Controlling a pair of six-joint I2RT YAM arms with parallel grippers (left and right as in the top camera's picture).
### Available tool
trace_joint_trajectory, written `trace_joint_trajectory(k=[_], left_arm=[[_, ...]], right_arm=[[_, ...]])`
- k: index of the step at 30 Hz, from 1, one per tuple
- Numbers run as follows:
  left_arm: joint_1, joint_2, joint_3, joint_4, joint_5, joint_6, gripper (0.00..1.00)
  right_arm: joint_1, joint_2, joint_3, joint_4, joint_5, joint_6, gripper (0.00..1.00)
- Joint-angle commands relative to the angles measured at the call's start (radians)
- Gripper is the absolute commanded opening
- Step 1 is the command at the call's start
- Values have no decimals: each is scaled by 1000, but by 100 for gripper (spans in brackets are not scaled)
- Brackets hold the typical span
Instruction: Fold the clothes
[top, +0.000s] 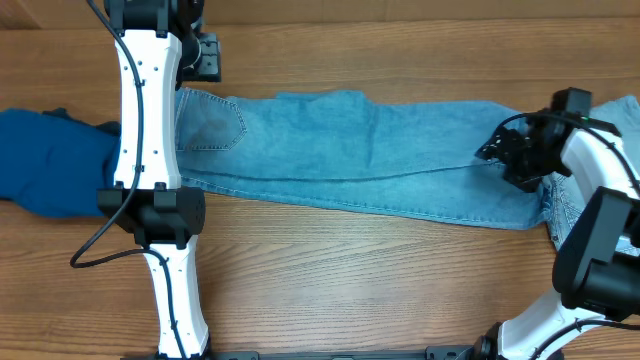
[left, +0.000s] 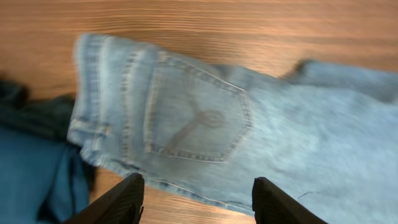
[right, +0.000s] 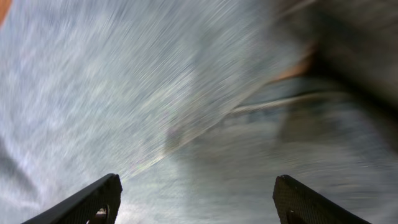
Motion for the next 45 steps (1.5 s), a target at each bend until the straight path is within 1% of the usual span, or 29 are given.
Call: trace_joint_trajectory(k=[1, 4, 6, 8, 9, 10, 11, 12, 14, 15, 17, 18, 19, 20, 21, 22, 24, 27, 28, 29, 33, 35, 37, 39, 40, 42, 43, 44, 45], left_arm=[[-28, 11, -44, -14, 239, 261, 58], [-62, 34, -169, -14, 227, 266, 57], [-71, 37, -282, 13, 227, 263, 54], [-71, 37, -359, 62, 215, 208, 54], [-68, 37, -368, 66, 222, 154, 50], [-62, 32, -365, 58, 243, 122, 44], [-56, 22, -358, 42, 260, 122, 41], [-47, 1, -342, 6, 273, 114, 40], [-26, -89, -340, -15, 272, 79, 40], [-22, -163, -352, -15, 251, 45, 41], [-26, -319, -425, -15, 125, -26, 44], [-26, -395, -489, -14, 33, -61, 50], [-6, -496, -634, 26, -47, -118, 58], [11, -527, -727, 93, 5, -120, 63], [30, -545, -827, 174, 74, -121, 64], [51, -548, -936, 272, 160, -123, 65], [109, -528, -1178, 494, 307, -196, 64], [174, -508, -1385, 718, 386, -317, 63], [188, -507, -1466, 818, 451, -337, 63], [189, -507, -1509, 864, 470, -349, 63], [189, -506, -1599, 1023, 467, -408, 65], [186, -506, -1606, 1054, 467, -420, 64], [186, -506, -1607, 1086, 467, -447, 61], [186, -506, -1607, 1128, 502, -457, 57], [186, -506, -1606, 1170, 551, -457, 49], [186, -506, -1606, 1195, 553, -457, 43], [186, -506, -1606, 1210, 552, -457, 36], [186, -506, -1606, 1218, 548, -456, 25], [186, -506, -1606, 1232, 555, -457, 10]], right_arm=[[63, -34, -31, 28, -19, -9, 82], [81, -34, -42, 40, -19, -9, 82], [81, -34, -42, 41, -19, -9, 82], [81, -34, -42, 37, -19, -9, 82], [82, -34, -42, 35, -19, -9, 82], [82, -34, -42, 29, -19, -9, 82], [82, -34, -42, 26, -19, -9, 82], [82, -34, -42, 26, -18, -9, 82], [82, -34, -42, 26, -18, -9, 82], [82, -34, -42, 23, -18, -9, 81], [82, -34, -42, 11, -18, -9, 81], [82, -34, -42, 8, -18, -9, 81], [82, -34, -42, 11, -19, -9, 81], [82, -34, -42, 14, -19, -9, 81], [82, -34, -42, 15, -18, -9, 81], [82, -34, -42, 14, -18, -9, 81], [82, -34, -42, 4, -19, -9, 81], [82, -34, -42, -2, -18, -9, 82], [82, -34, -42, -2, -18, -9, 82], [82, -34, -42, 0, -18, -9, 82], [82, -34, -42, -1, -18, -9, 82], [82, -34, -42, 0, -18, -9, 82], [82, -34, -42, 3, -18, -9, 82], [82, -34, -42, 4, -18, -10, 82], [82, -34, -42, 8, -18, -9, 82], [82, -34, -42, 13, -18, -9, 81], [82, -34, -42, 17, -18, -9, 81], [82, -34, -42, 19, -16, -9, 81], [82, -34, -42, 20, 3, -9, 81]])
